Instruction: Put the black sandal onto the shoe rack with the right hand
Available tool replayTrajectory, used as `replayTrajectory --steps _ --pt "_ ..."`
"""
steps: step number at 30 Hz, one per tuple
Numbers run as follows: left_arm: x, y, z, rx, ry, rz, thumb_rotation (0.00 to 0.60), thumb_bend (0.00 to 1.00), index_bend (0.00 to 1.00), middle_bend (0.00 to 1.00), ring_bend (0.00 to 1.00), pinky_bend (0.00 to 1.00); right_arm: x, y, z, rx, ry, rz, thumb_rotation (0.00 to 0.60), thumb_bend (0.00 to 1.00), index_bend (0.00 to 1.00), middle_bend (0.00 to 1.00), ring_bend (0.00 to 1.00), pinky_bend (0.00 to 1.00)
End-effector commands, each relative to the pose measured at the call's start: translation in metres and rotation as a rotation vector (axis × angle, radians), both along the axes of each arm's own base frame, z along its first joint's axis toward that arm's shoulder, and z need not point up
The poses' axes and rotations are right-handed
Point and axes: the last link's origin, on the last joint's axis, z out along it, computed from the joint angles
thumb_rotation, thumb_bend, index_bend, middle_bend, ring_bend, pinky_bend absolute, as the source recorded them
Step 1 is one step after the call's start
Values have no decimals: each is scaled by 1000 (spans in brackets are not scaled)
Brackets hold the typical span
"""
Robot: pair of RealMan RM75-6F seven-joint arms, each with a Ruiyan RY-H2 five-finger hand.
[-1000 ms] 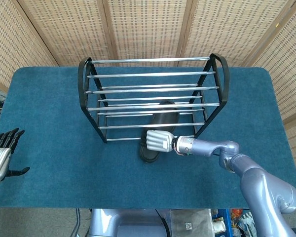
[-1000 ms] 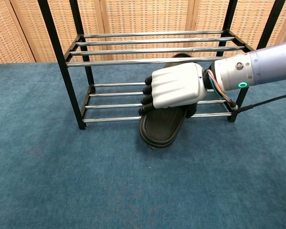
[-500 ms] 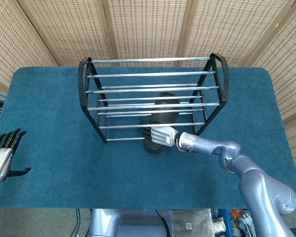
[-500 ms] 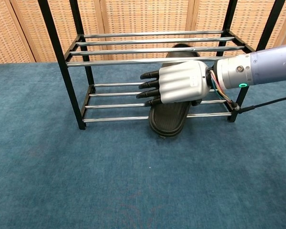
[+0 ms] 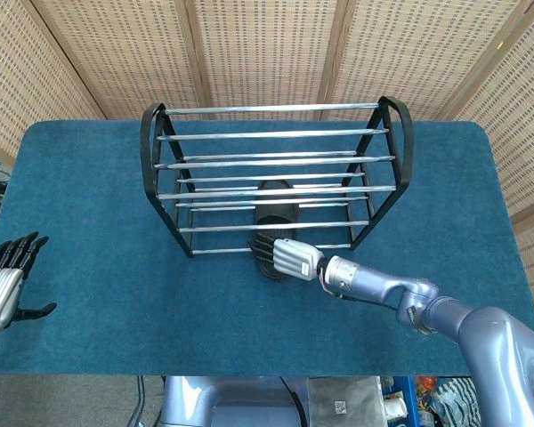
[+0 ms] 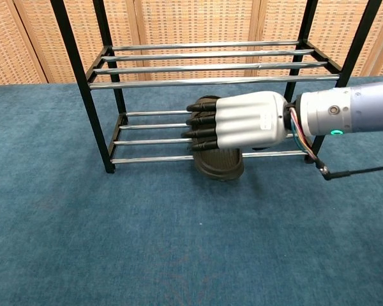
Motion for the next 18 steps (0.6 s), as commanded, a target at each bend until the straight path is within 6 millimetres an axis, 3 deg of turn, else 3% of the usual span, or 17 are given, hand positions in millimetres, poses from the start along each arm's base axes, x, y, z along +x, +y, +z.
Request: replayTrajectory --steps 1,5,11,14,18 --pt "0 -1 1 1 -2 -4 600 153 0 0 0 0 -6 18 10 6 -67 -14 600 286 0 0 0 0" --pt "1 -4 2 4 -5 -13 600 152 0 0 0 0 -18 40 28 24 -163 -55 600 272 0 0 0 0" --pt "3 -7 4 10 -7 -26 600 153 0 0 0 0 -42 61 53 42 -294 -155 600 162 0 0 0 0" --pt "5 -13 6 28 0 -42 600 153 0 0 0 0 -79 77 85 38 -429 -308 600 76 0 0 0 0" --pt "7 -16 7 36 -1 -56 600 152 0 0 0 0 -103 89 103 31 -502 -378 600 14 0 0 0 0"
